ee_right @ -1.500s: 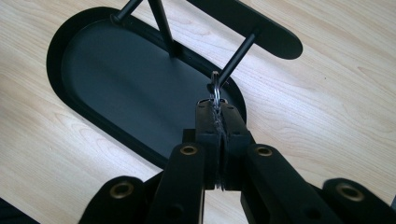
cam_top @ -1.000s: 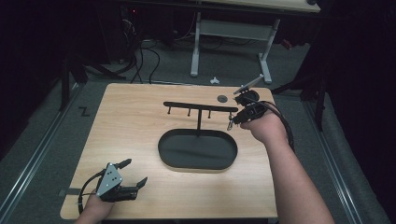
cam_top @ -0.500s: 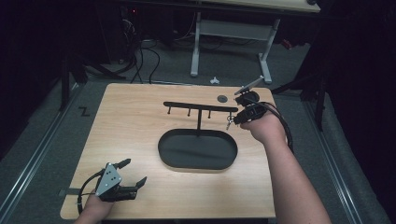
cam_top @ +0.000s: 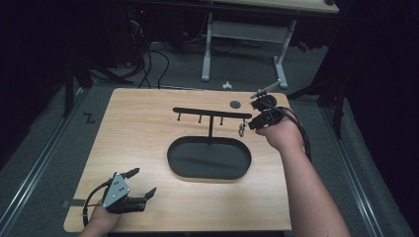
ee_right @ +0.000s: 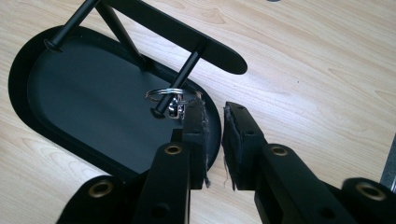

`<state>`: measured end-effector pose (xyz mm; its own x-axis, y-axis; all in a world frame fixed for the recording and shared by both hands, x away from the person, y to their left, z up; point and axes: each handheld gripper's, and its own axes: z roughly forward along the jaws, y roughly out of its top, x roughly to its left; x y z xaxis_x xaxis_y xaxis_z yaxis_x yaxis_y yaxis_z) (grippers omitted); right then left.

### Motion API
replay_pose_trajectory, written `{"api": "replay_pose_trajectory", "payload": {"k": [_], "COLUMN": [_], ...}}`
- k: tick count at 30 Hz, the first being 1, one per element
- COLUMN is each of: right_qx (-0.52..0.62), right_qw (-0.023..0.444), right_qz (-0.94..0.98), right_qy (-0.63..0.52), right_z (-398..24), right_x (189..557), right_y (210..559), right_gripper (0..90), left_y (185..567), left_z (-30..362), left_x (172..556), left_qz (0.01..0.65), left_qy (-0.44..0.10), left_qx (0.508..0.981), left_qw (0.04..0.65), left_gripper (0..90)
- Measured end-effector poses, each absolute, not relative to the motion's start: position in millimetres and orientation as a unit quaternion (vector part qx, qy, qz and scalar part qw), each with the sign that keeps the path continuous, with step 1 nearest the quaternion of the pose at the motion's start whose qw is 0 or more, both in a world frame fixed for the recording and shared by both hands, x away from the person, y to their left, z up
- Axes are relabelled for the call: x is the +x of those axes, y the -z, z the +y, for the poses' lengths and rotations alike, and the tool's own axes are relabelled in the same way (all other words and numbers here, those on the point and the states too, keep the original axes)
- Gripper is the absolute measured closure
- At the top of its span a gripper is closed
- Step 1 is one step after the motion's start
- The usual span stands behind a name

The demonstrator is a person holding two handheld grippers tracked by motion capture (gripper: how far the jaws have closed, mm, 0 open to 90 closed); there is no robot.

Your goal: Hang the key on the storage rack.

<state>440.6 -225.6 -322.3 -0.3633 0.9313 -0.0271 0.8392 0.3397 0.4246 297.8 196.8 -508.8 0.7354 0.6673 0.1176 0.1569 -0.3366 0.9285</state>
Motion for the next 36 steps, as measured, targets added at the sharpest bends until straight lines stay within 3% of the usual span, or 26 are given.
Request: {"api": "replay_pose_trajectory", "payload": {"k": [17,36], "right_qx": [0.551,0.571], "right_qw": [0.130,0.139], "right_qz": [0.806,0.786], "right_qy": [-0.170,-0.189], "right_z": [-224.8,-236.5], "right_x": [437.8,403.1], "right_y": [330.7,384.4], "right_gripper": [75.4,37.7], "left_y": [508.9,510.7], "left_z": [196.5,192.5], "left_x": [297.7,298.7], "left_qz": [0.264,0.263], "left_qy": [-0.248,-0.246], "left_qx": [0.778,0.784], "left_qw": [0.513,0.506], "left_gripper": [15.1,15.2]}}
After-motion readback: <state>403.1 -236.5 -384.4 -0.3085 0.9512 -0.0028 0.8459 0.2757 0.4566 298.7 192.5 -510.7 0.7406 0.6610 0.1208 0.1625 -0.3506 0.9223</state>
